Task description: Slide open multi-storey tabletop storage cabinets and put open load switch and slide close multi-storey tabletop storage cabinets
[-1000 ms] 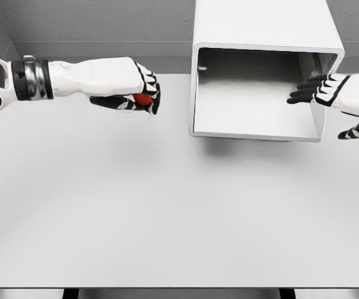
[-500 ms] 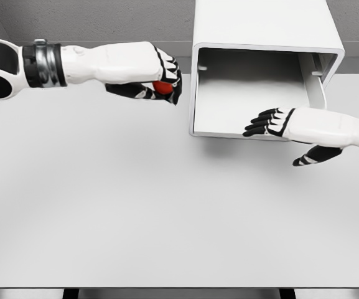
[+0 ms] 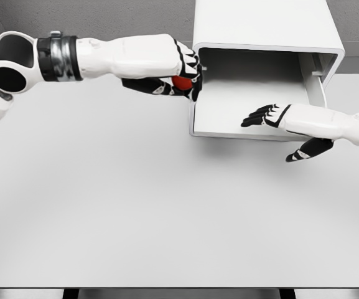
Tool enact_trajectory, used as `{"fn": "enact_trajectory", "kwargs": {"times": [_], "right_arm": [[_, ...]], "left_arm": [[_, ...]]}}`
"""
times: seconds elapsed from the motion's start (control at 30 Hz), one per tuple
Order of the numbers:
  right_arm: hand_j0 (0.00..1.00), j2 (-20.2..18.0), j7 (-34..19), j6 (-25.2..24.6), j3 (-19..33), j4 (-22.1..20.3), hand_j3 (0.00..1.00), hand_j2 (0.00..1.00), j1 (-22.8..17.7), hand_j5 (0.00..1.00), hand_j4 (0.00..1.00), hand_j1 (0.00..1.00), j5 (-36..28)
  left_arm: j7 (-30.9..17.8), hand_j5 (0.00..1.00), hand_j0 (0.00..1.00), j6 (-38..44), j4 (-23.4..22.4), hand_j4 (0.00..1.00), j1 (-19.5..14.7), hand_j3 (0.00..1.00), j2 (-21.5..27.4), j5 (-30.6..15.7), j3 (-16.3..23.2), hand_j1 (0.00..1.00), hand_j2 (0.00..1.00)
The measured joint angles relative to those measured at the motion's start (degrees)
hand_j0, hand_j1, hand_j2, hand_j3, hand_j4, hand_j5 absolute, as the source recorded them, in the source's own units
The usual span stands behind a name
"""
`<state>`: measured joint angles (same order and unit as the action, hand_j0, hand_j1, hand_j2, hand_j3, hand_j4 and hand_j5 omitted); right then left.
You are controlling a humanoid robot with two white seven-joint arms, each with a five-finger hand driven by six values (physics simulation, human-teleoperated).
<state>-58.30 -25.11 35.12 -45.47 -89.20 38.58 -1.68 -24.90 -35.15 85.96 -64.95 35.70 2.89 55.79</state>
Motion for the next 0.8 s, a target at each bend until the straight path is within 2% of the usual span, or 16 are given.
{"fn": "enact_trajectory", "kwargs": {"times": [0.2,0.47,0.6,0.67,0.8], "right_arm": [[1.0,1.2,-0.83,-0.35,-0.03,2.51,1.0,1.0,-0.26,1.0,1.0,1.0,-1.79],[1.0,0.86,-0.83,-1.31,-0.19,2.12,1.0,1.0,-0.7,1.0,1.0,1.0,-4.83],[1.0,-0.18,-0.57,-1.44,-0.11,0.48,1.0,1.0,-1.4,1.0,1.0,1.0,-4.27],[1.0,-1.06,-0.41,-0.77,-0.47,-0.72,1.0,1.0,-1.41,1.0,1.0,1.0,-2.09],[1.0,-4.43,1.2,-0.2,-0.78,-3.78,1.0,1.0,-1.76,1.0,1.0,1.0,-0.42]], "left_arm": [[0.06,0.44,0.44,-0.02,0.26,0.44,-0.09,0.44,-0.49,-0.24,0.02,0.44,0.44],[0.09,0.44,0.44,-0.03,1.24,0.44,0.26,0.44,-0.09,-0.6,0.03,0.44,0.44],[0.08,0.44,0.44,-0.01,1.5,0.44,0.35,0.44,0.15,-0.68,0.0,0.44,0.44],[0.09,0.44,0.44,-0.01,1.54,0.44,0.35,0.44,0.18,-0.71,-0.04,0.44,0.44],[0.09,0.44,0.44,-0.01,1.82,0.44,0.26,0.44,0.21,-0.94,-0.07,0.44,0.44]]}}
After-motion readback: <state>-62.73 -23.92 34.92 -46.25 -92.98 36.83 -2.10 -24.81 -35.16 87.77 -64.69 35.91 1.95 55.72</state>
